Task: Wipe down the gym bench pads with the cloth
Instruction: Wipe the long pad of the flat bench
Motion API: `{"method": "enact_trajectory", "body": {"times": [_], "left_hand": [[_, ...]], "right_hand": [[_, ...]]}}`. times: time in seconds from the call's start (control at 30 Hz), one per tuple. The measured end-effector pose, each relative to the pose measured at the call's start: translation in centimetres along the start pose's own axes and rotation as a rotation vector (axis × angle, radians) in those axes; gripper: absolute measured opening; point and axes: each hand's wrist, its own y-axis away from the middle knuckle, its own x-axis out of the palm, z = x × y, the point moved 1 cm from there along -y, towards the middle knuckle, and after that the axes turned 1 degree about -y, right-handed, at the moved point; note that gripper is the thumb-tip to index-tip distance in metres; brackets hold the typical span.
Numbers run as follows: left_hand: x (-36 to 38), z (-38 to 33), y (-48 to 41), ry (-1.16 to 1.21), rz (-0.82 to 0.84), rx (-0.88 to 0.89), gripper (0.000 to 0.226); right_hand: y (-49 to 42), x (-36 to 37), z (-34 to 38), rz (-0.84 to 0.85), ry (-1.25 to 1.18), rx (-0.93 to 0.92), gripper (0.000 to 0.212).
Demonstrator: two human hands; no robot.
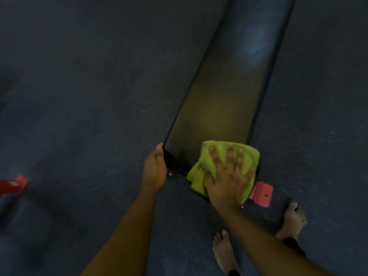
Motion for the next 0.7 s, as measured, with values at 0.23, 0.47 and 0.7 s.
{"method": "enact_trajectory", "body": {"times": [0.23,0.47,0.7], "left_hand": [[1.1,-0.7,0.5,-0.179,0.005,-0.011,0.078],[-3.3,-11.5,7.9,-0.064,0.147,0.227,0.048],[-6.2,-26.6,15.4,-0.195,0.524,0.529,0.066]], "right_hand": [[-2.9,-1.9,-0.9,-0.067,-0.443,0.434,0.064],[-1.7,-15.0,-2.6,0.039,-0.672,0.396,0.063],[-1.9,-32.6,0.8,0.005,-0.925,0.143,0.103]]}}
